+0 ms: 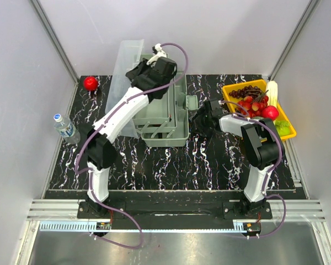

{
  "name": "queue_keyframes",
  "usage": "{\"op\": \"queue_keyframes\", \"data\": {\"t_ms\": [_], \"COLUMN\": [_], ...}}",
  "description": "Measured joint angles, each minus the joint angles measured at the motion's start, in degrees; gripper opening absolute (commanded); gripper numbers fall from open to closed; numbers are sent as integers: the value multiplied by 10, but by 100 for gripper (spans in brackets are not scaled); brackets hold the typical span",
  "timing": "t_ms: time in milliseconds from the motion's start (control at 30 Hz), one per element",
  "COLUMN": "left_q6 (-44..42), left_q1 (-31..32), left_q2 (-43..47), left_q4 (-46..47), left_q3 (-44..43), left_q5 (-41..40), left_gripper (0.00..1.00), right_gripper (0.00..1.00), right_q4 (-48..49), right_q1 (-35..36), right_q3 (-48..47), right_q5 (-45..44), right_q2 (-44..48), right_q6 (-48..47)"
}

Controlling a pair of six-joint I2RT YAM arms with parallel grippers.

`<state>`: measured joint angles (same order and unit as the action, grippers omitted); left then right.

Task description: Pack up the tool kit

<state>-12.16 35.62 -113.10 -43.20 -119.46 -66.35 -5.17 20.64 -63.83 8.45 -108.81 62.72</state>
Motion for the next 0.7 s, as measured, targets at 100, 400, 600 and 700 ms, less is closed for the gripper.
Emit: {"op": "queue_keyframes", "data": {"t_ms": [100,400,600,700], "left_q6": [-29,-97,-125,-140], "left_q1": [21,76,97,102], "left_q2": [-16,-43,-62,-67], "left_q4": [38,116,138,150], "left_q3": [6,19,19,19], "left_q5": [-43,-117,-144,-153], "left_gripper": [0,0,0,0], "right_gripper": [74,74,75,74], "right_q4": [17,109,151,174], "right_q1": [0,0,0,0], "right_q3": [6,29,35,41], "right_q5": [-1,-2,-1,3], "right_q2": [0,-10,-19,-23], "right_q6": [2,0,-1,-1]}}
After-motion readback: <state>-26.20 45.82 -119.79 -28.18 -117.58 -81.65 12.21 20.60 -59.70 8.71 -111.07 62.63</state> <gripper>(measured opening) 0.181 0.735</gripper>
